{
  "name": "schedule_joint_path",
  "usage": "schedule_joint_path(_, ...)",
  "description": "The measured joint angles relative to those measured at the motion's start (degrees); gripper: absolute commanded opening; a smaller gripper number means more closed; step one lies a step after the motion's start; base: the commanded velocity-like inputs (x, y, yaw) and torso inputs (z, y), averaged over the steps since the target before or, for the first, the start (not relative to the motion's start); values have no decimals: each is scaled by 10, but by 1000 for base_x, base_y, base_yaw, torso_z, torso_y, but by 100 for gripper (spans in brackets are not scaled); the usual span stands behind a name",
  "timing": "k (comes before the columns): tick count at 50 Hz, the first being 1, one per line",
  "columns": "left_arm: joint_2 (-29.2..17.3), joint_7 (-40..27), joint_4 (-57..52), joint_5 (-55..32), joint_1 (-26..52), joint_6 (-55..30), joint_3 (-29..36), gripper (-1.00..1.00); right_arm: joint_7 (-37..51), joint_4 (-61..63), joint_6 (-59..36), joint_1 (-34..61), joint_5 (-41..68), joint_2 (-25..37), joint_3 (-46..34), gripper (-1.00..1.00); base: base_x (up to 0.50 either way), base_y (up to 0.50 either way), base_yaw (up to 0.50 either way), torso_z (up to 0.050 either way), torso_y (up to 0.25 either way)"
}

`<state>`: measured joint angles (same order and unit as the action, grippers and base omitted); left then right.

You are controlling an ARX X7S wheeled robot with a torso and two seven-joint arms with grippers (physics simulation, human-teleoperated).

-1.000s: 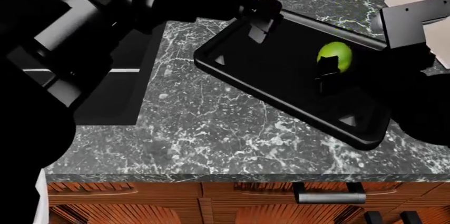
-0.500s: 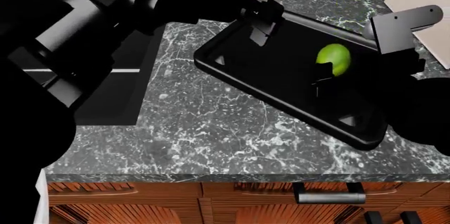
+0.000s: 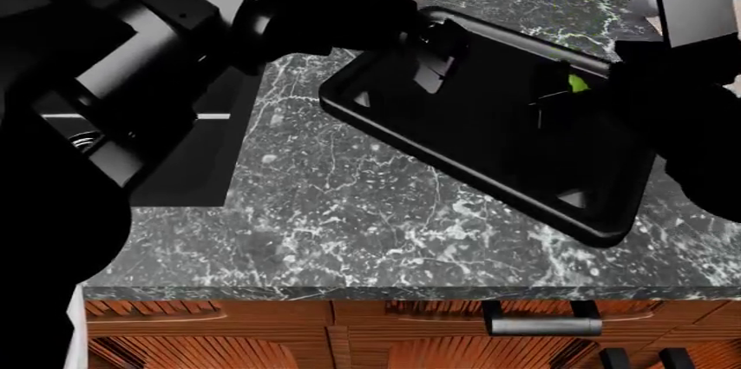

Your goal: Pick up the fruits and vegetables and place them in the sink. Turn on the sink faucet to wash them. Then turn the sink off and put them in the tray.

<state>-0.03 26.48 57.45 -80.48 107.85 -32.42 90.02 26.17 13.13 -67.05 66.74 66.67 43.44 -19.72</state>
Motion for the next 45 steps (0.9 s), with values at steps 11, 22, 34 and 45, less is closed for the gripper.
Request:
schedule_joint_path(11, 0, -3, -7, 6, -15, -6, 1, -100, 26, 35, -27, 54, 43, 3, 25, 100, 0, 0, 0, 0, 0)
schedule_joint_path(22, 0, -13, -9, 1, -28, -14, -2, 100, 37, 51, -23, 72, 47, -6, 28, 100, 0, 0, 0, 0, 0)
schedule_joint_path(34, 0, -24, -4, -10, -23, -17, -6, 100, 40, 62, -20, 77, 54, -6, 32, 100, 0, 0, 0, 0, 0)
schedule_joint_path(45, 0, -25, 11, -47, 4, -10, -7, 100, 41, 66, -20, 86, 60, -6, 31, 100, 0, 0, 0, 0, 0)
